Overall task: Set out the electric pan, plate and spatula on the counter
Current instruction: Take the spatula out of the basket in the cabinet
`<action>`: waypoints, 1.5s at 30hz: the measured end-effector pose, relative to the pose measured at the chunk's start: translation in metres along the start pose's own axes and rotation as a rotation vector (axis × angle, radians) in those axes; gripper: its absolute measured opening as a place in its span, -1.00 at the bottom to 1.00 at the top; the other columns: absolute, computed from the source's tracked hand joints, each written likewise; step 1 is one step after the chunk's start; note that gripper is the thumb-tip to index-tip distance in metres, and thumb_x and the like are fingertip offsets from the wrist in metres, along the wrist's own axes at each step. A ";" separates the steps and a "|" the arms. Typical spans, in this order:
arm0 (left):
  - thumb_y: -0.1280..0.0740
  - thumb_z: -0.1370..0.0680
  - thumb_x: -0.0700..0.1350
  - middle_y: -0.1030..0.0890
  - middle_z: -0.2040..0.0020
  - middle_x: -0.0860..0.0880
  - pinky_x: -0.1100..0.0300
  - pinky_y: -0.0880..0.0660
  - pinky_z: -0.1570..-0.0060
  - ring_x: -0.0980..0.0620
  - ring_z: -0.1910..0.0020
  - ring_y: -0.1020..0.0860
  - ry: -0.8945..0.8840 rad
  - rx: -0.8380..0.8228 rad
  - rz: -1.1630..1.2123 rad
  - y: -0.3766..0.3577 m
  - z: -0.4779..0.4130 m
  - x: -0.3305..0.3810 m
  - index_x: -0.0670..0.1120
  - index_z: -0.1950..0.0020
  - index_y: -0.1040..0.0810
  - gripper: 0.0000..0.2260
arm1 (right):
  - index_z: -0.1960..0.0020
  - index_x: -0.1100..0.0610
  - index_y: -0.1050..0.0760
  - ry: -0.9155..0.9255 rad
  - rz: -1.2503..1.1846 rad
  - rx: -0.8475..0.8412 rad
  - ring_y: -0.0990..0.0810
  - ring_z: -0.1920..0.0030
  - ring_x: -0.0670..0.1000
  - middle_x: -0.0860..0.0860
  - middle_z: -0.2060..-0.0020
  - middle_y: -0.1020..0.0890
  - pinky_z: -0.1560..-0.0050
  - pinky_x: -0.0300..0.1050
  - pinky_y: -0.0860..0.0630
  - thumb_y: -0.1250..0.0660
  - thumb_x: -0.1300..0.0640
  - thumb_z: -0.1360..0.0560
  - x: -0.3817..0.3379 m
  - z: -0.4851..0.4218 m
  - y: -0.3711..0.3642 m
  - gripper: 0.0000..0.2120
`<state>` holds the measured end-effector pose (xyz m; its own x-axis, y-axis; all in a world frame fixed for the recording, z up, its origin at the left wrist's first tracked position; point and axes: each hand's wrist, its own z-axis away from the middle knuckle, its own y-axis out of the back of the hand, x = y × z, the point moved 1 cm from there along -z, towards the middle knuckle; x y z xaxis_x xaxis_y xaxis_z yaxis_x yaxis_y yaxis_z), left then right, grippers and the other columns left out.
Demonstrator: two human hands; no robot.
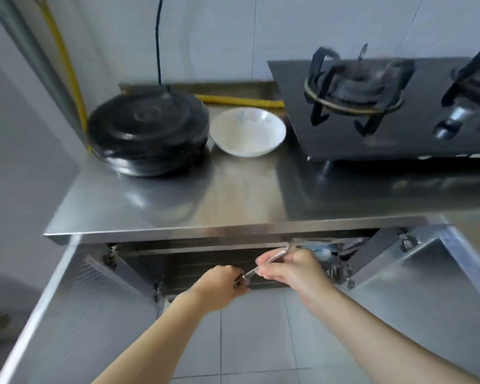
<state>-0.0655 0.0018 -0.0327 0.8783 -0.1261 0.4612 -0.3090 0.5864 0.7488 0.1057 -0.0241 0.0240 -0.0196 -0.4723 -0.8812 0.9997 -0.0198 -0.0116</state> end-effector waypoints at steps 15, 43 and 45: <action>-0.41 -0.44 -0.14 -0.63 0.11 -0.10 -0.02 -0.59 0.02 -0.10 0.10 -0.61 -0.132 0.246 0.384 0.222 0.106 0.090 -0.06 0.09 -0.54 -0.91 | 0.04 0.21 -0.63 0.232 0.094 0.142 -0.59 0.42 -0.03 0.09 0.34 -0.64 0.36 -0.23 -0.58 -0.43 0.38 -0.39 -0.270 0.069 -0.048 -0.82; -0.43 -0.49 -0.05 -0.71 0.07 -0.10 0.18 -0.60 0.19 -0.01 0.10 -0.69 0.222 -0.219 1.261 0.191 -0.031 0.076 -0.19 -0.02 -0.62 -0.77 | -0.23 0.31 -0.44 -0.181 0.187 0.242 -0.49 -0.25 0.22 0.23 -0.19 -0.52 -0.32 0.15 -0.42 -0.27 0.21 -0.51 -0.206 -0.090 -0.027 -0.67; -0.44 -0.46 0.03 -0.69 0.00 -0.13 0.13 -0.62 0.17 -0.04 0.06 -0.68 0.265 -0.196 1.216 0.191 -0.037 0.074 -0.20 -0.08 -0.60 -0.66 | -0.13 0.22 -0.46 -0.188 0.157 0.221 -0.55 -0.11 0.20 0.17 0.02 -0.52 -0.27 0.11 -0.47 -0.27 0.21 -0.49 -0.205 -0.096 -0.029 -0.78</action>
<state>-0.0460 0.1344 0.1272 0.1176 0.7284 0.6749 -0.9285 0.3218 -0.1855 0.0819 0.1584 0.1596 0.1123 -0.6391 -0.7609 0.9643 -0.1148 0.2387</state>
